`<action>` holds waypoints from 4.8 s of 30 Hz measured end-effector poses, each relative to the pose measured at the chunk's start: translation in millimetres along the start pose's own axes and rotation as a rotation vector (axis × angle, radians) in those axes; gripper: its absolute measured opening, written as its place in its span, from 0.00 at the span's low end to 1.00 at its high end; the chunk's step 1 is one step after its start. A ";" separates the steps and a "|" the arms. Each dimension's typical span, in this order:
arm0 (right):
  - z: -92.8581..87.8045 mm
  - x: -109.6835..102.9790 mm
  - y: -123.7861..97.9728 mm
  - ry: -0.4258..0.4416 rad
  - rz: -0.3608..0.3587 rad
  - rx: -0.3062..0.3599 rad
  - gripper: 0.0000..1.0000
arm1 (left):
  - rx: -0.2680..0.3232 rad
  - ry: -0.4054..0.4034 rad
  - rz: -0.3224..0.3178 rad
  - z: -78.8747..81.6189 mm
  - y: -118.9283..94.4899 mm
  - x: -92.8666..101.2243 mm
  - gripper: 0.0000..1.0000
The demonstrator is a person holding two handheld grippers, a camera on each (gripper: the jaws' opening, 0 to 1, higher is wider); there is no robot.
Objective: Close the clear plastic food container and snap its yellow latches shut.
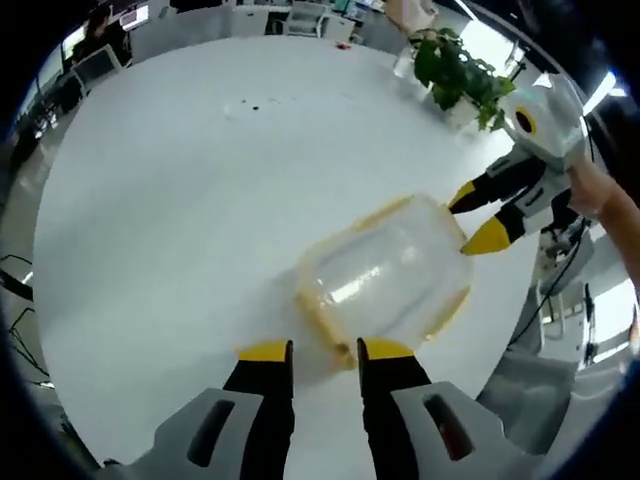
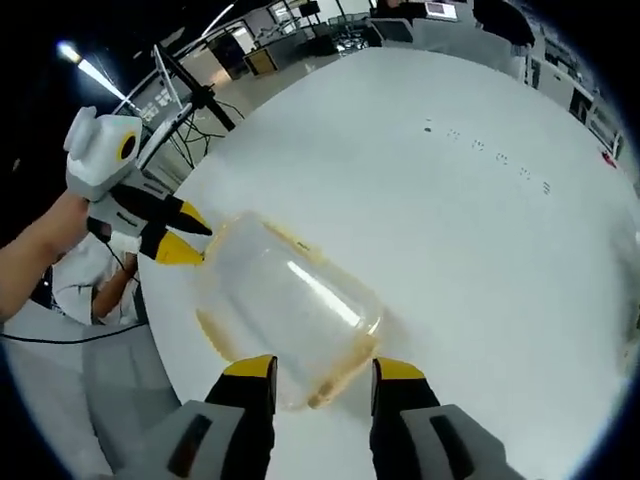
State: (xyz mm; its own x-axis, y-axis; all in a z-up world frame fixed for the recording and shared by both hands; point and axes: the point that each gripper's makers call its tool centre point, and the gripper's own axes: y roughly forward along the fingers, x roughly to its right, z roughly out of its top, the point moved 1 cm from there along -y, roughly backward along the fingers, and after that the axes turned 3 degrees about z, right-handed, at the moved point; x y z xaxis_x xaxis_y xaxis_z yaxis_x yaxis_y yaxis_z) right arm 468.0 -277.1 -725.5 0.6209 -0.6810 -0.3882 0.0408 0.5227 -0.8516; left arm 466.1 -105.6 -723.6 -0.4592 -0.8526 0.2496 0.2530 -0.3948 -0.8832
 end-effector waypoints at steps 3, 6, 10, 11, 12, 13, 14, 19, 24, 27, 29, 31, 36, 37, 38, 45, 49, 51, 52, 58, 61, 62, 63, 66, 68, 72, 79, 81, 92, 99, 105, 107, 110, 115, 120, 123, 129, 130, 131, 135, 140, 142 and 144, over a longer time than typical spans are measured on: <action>-0.3 4.5 0.2 0.012 -0.023 0.011 0.32 | 0.001 -0.034 -0.018 -2.7 2.1 3.8 0.26; -0.2 4.9 0.6 0.008 -0.031 0.017 0.34 | 0.008 -0.063 -0.021 -2.5 3.4 4.8 0.28; -1.9 6.7 1.2 0.023 -0.029 0.013 0.32 | 0.024 -0.101 -0.028 0.2 3.6 7.6 0.30; -2.0 5.8 0.4 0.024 -0.030 0.016 0.32 | 0.024 -0.106 -0.033 0.4 3.6 9.0 0.32; -2.2 5.4 0.3 0.026 -0.031 0.015 0.32 | 0.024 -0.104 -0.039 0.8 4.1 11.7 0.31; -2.0 6.2 0.5 0.023 -0.034 0.015 0.32 | 0.021 -0.098 -0.038 0.7 4.5 12.9 0.30; -1.8 6.0 0.7 0.023 -0.033 0.016 0.32 | 0.024 -0.088 -0.035 1.1 4.9 13.5 0.30; -2.5 4.0 0.8 0.034 -0.033 0.018 0.31 | 0.024 -0.094 -0.032 2.4 8.0 15.6 0.29; -2.0 2.9 2.3 0.042 -0.041 0.023 0.31 | 0.024 -0.080 -0.029 3.2 9.9 20.5 0.23; -2.2 2.9 2.1 0.042 -0.043 0.023 0.30 | 0.018 -0.072 -0.021 3.5 10.0 21.0 0.24; -2.2 3.1 2.5 0.049 -0.042 0.025 0.30 | 0.011 -0.068 -0.013 3.9 10.5 21.2 0.23; -2.5 2.0 2.5 0.047 -0.047 0.024 0.29 | 0.007 -0.059 -0.004 4.2 10.4 22.2 0.23; -2.7 2.9 2.6 0.055 -0.047 0.022 0.29 | 0.011 -0.038 0.010 7.0 10.7 22.9 0.21; -2.7 3.2 2.8 0.055 -0.047 0.021 0.28 | 0.011 -0.029 0.012 7.2 10.8 22.7 0.21; -2.5 3.2 2.9 0.054 -0.048 0.019 0.28 | 0.008 -0.028 0.011 7.5 11.1 22.6 0.21; -2.0 1.2 4.2 0.071 -0.063 0.001 0.26 | -0.029 -0.031 0.023 9.0 13.1 23.5 0.19; -4.7 0.7 4.4 0.077 -0.063 -0.036 0.23 | 0.026 -0.052 -0.058 22.8 19.2 38.3 0.17; -3.2 -0.4 4.9 0.081 -0.058 -0.031 0.23 | -0.021 -0.043 0.002 15.2 8.3 25.9 0.17; -3.7 -0.3 4.7 0.084 -0.056 -0.028 0.23 | -0.018 -0.048 0.000 13.7 9.2 25.9 0.17; -4.0 -1.7 4.6 0.098 -0.060 0.002 0.24 | -0.015 -0.044 -0.002 10.6 9.0 24.2 0.17; -5.0 -3.8 5.7 0.112 -0.062 0.002 0.24 | -0.006 -0.039 -0.001 11.0 8.5 21.1 0.17; -5.5 -5.3 6.3 0.118 -0.064 -0.001 0.24 | -0.006 -0.036 -0.001 11.6 9.4 20.8 0.17; -6.5 -6.1 6.3 0.125 -0.065 -0.002 0.24 | -0.007 -0.034 -0.002 11.4 8.6 19.2 0.18; -7.9 -5.4 5.9 0.147 -0.063 0.012 0.24 | -0.011 -0.026 -0.010 11.7 10.1 18.5 0.18; -8.9 -7.0 6.3 0.161 -0.062 0.012 0.24 | -0.010 -0.022 -0.009 11.8 10.7 17.5 0.18; -10.3 -7.9 5.4 0.174 -0.058 0.024 0.24 | -0.008 -0.015 -0.017 11.1 10.8 16.4 0.17; -10.7 -7.5 4.7 0.170 -0.050 0.033 0.26 | -0.002 0.007 -0.027 10.3 11.1 16.6 0.18; -10.3 -7.4 5.1 0.178 -0.052 0.034 0.27 | -0.006 0.006 -0.028 9.7 10.5 15.1 0.19; -10.8 -5.6 0.5 0.107 -0.076 0.000 0.26 | 0.018 0.041 -0.041 11.1 14.0 16.1 0.30; -11.6 -1.0 -5.8 0.028 -0.087 -0.008 0.27 | 0.014 0.095 -0.031 10.4 10.4 15.8 0.36; -11.0 -3.5 -8.7 -0.046 -0.094 -0.022 0.31 | 0.012 0.174 -0.050 9.7 7.5 19.2 0.40; -10.6 -4.3 -9.2 -0.068 -0.094 -0.032 0.31 | 0.007 0.188 -0.048 10.7 6.8 19.6 0.40; -9.9 -4.4 -10.0 -0.106 -0.094 -0.044 0.30 | 0.004 0.234 -0.054 11.4 5.2 21.7 0.42; -9.3 -5.3 -10.8 -0.145 -0.089 -0.057 0.31 | -0.001 0.255 -0.056 13.1 3.1 22.2 0.44; -8.9 -4.7 -12.3 -0.189 -0.097 -0.068 0.34 | -0.022 0.304 -0.055 11.7 2.2 21.8 0.44; -8.4 -4.7 -12.1 -0.209 -0.095 -0.074 0.34 | -0.035 0.327 -0.056 11.1 2.3 22.0 0.45; -6.6 -6.7 -12.9 -0.265 -0.092 -0.087 0.32 | -0.045 0.400 -0.055 14.6 -0.3 24.1 0.46; -7.0 -6.5 -12.6 -0.275 -0.092 -0.095 0.32 | -0.047 0.409 -0.054 14.9 -0.5 24.3 0.46; -7.7 -6.7 -12.2 -0.291 -0.090 -0.105 0.31 | -0.051 0.427 -0.055 15.4 -0.6 24.8 0.46; -9.2 -8.2 -12.5 -0.307 -0.082 -0.121 0.28 | -0.063 0.465 -0.050 16.0 -1.4 24.0 0.46; -10.1 -10.4 -12.4 -0.357 -0.076 -0.150 0.27 | -0.083 0.536 -0.054 15.1 -3.0 27.2 0.45; -10.3 -9.8 -12.2 -0.382 -0.080 -0.162 0.26 | -0.088 0.574 -0.065 15.0 -2.9 29.2 0.45; -11.8 -10.4 -11.2 -0.399 -0.081 -0.177 0.27 | -0.099 0.584 -0.066 14.0 -3.0 30.3 0.45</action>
State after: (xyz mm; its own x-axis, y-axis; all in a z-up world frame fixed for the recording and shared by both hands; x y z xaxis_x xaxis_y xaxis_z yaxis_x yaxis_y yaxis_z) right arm 451.8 -282.0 -716.1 0.8763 -0.4463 -0.1812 -0.0118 0.3562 -0.9343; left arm 463.4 -135.1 -707.8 -0.8707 -0.4867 0.0703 0.1402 -0.3826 -0.9132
